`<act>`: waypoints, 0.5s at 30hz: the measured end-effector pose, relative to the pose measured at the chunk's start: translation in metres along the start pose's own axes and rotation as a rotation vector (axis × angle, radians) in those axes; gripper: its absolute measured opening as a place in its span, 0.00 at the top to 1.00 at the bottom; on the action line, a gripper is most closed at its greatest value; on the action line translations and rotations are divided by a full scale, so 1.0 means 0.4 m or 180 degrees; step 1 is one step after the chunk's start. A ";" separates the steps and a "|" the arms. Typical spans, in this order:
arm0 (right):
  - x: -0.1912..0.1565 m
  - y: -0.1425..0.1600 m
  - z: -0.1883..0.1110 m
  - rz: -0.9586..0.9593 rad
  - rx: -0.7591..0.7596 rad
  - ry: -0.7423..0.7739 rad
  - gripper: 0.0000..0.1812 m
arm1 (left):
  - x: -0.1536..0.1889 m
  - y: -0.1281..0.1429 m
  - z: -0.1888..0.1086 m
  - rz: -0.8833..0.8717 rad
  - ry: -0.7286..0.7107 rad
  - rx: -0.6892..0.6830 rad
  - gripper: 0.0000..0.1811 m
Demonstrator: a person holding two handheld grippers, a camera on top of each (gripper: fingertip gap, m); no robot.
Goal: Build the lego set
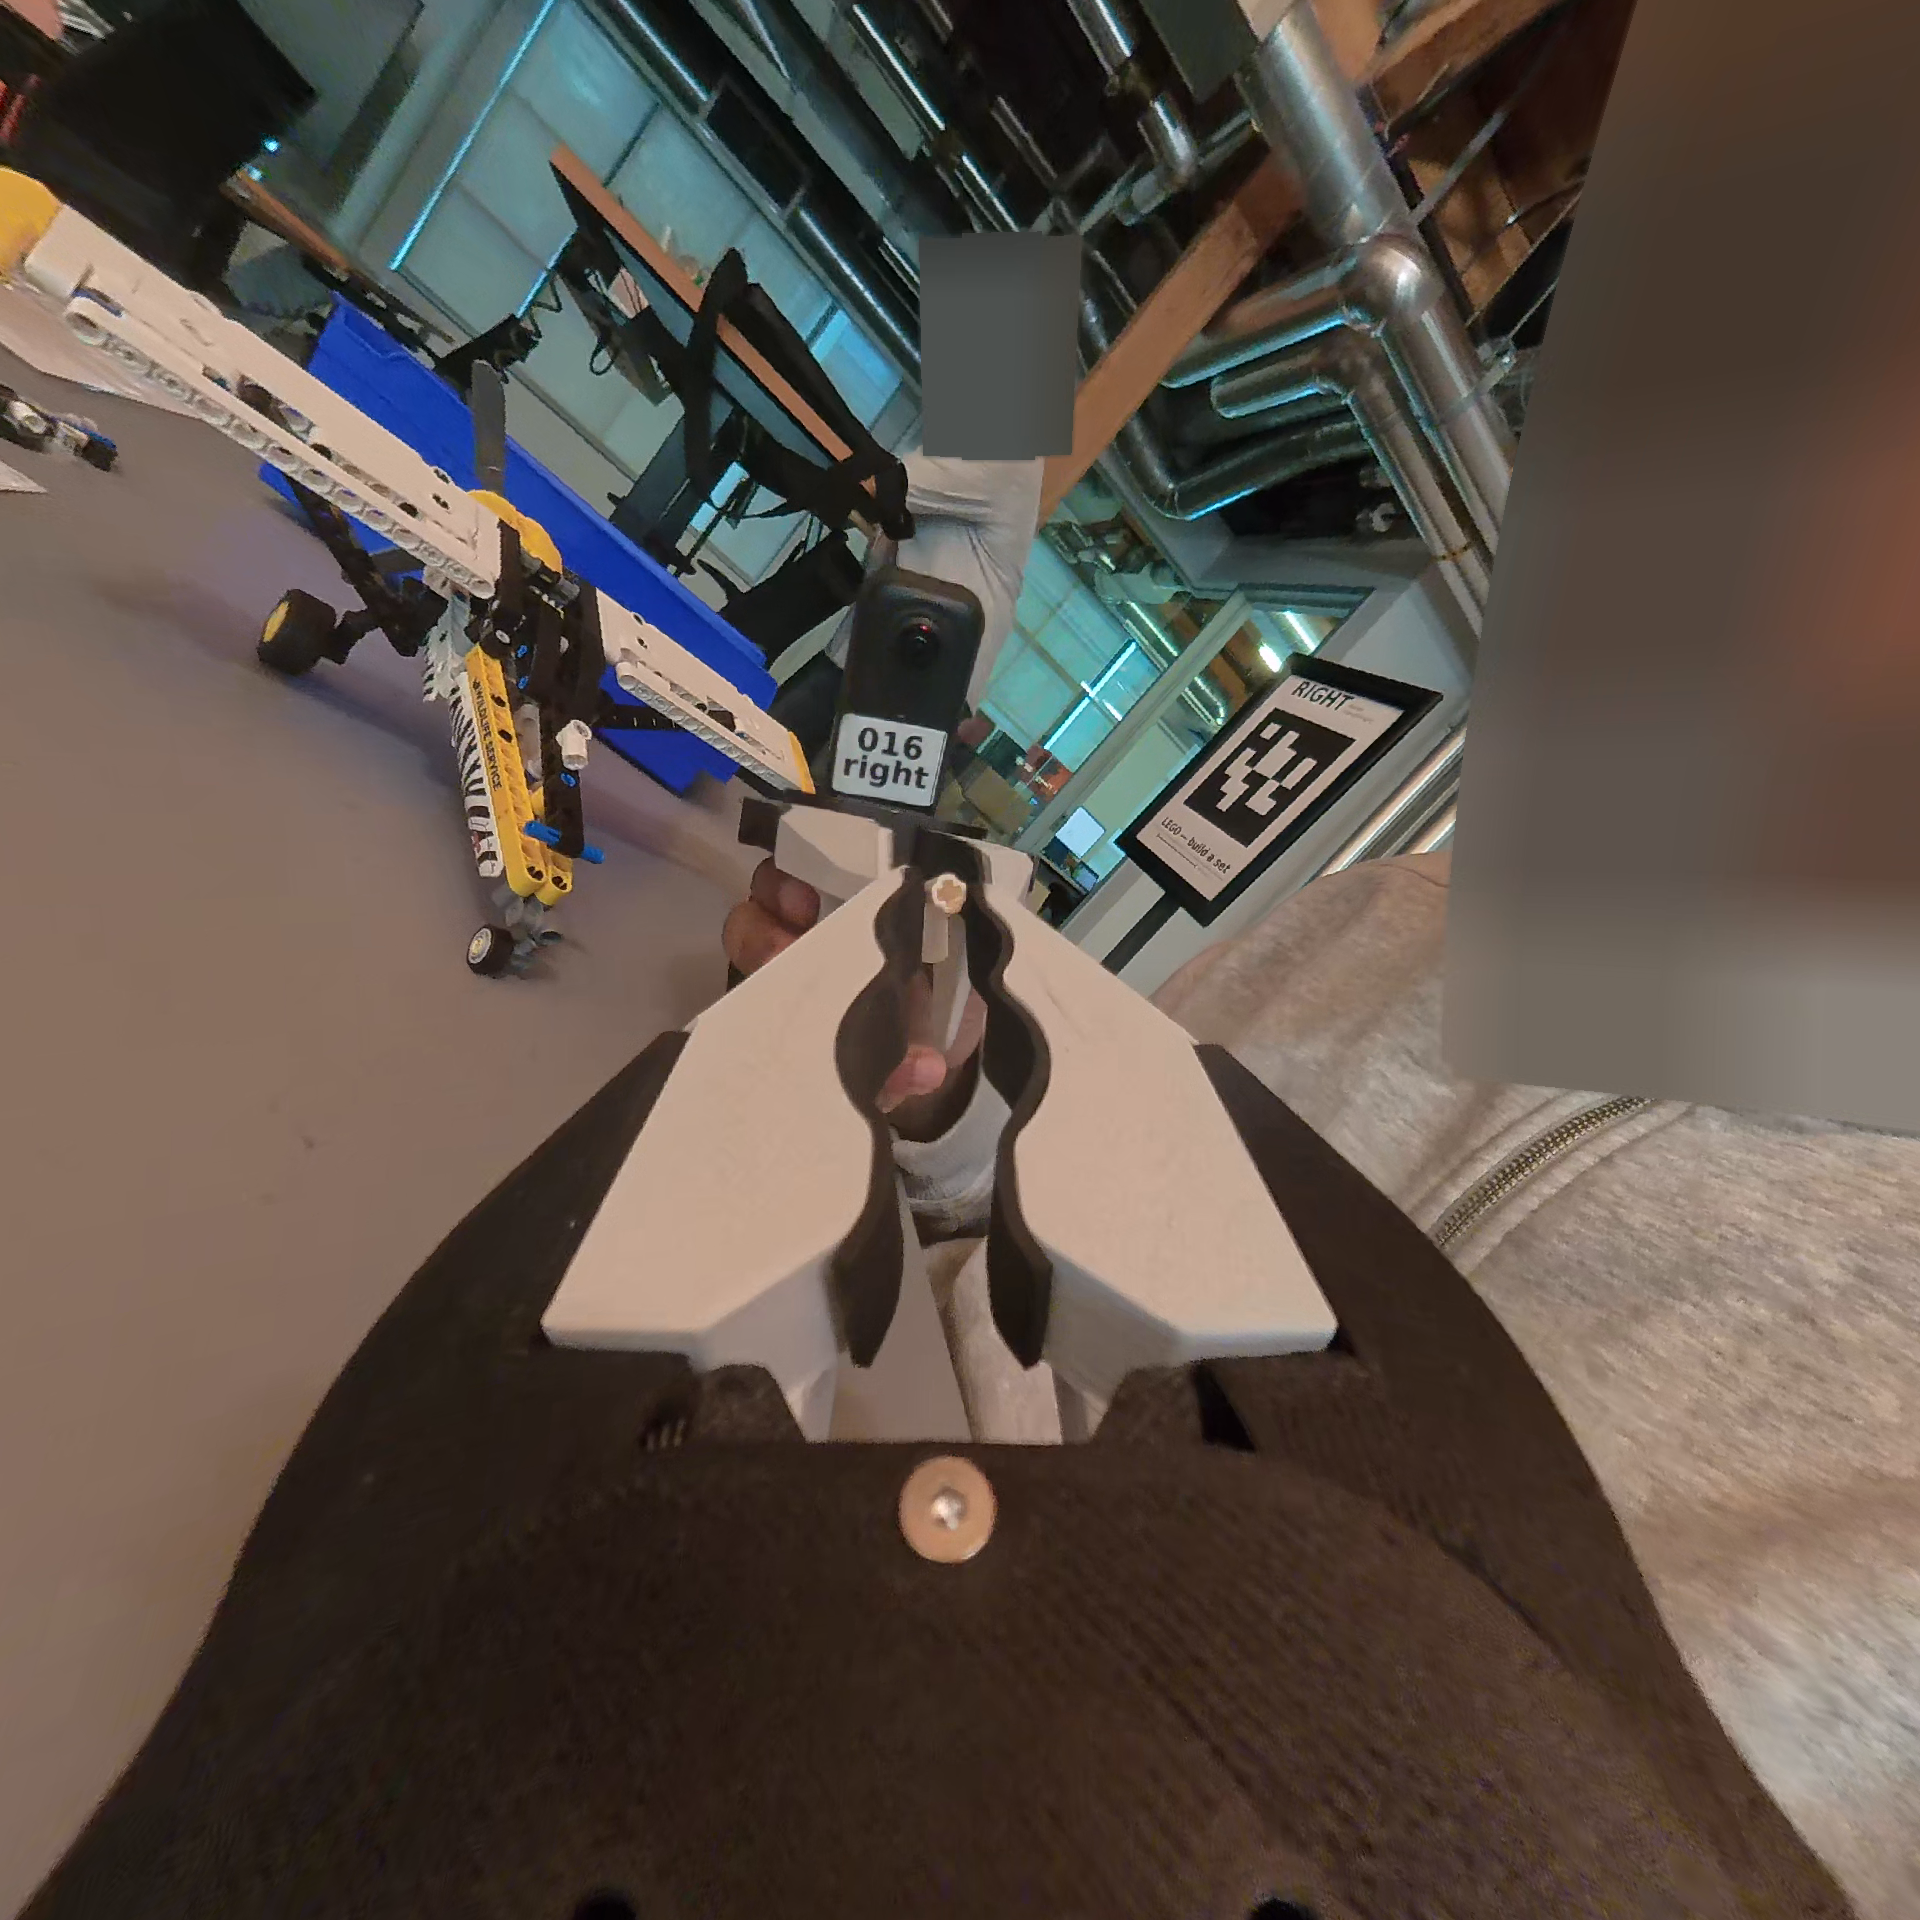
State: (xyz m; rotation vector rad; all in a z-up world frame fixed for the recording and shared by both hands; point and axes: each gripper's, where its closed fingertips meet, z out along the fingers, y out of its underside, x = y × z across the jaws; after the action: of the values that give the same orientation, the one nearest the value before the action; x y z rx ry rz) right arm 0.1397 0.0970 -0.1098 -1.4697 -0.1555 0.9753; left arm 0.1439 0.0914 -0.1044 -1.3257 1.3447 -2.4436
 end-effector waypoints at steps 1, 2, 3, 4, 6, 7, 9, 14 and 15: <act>-0.001 -0.001 0.000 0.0037 0.0014 -0.0021 0.93 | 0.001 0.002 0.002 0.0017 0.0002 -0.0018 0.97; -0.001 -0.001 0.000 0.0063 0.0016 -0.0026 0.95 | 0.004 0.003 0.003 0.0035 0.0013 -0.0029 0.97; -0.001 0.000 -0.001 0.0070 0.0008 -0.0032 0.96 | 0.005 0.005 0.004 0.0048 0.0015 -0.0037 0.97; -0.001 -0.002 -0.002 0.0067 0.0010 -0.0038 0.96 | 0.005 0.005 0.004 0.0055 0.0015 -0.0041 0.97; -0.004 -0.001 -0.003 0.0070 0.0002 -0.0061 0.96 | 0.008 0.006 0.005 0.0053 0.0037 -0.0046 0.97; -0.006 -0.002 -0.003 0.0068 0.0002 -0.0076 0.96 | 0.010 0.006 0.005 0.0051 0.0056 -0.0046 0.97; -0.009 -0.002 -0.005 0.0064 -0.0004 -0.0106 0.96 | 0.013 0.007 0.007 0.0055 0.0079 -0.0053 0.97; -0.013 -0.005 -0.008 0.0049 0.0005 -0.0133 0.96 | 0.014 0.009 0.009 0.0062 0.0093 -0.0062 0.97; -0.013 -0.006 -0.009 0.0031 0.0008 -0.0130 0.96 | 0.014 0.009 0.009 0.0052 0.0101 -0.0062 0.97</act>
State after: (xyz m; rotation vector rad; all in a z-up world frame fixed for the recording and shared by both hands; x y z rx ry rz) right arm 0.1397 0.0915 -0.1060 -1.4500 -0.1767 1.0134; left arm 0.1417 0.0842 -0.1024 -1.2801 1.3843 -2.4575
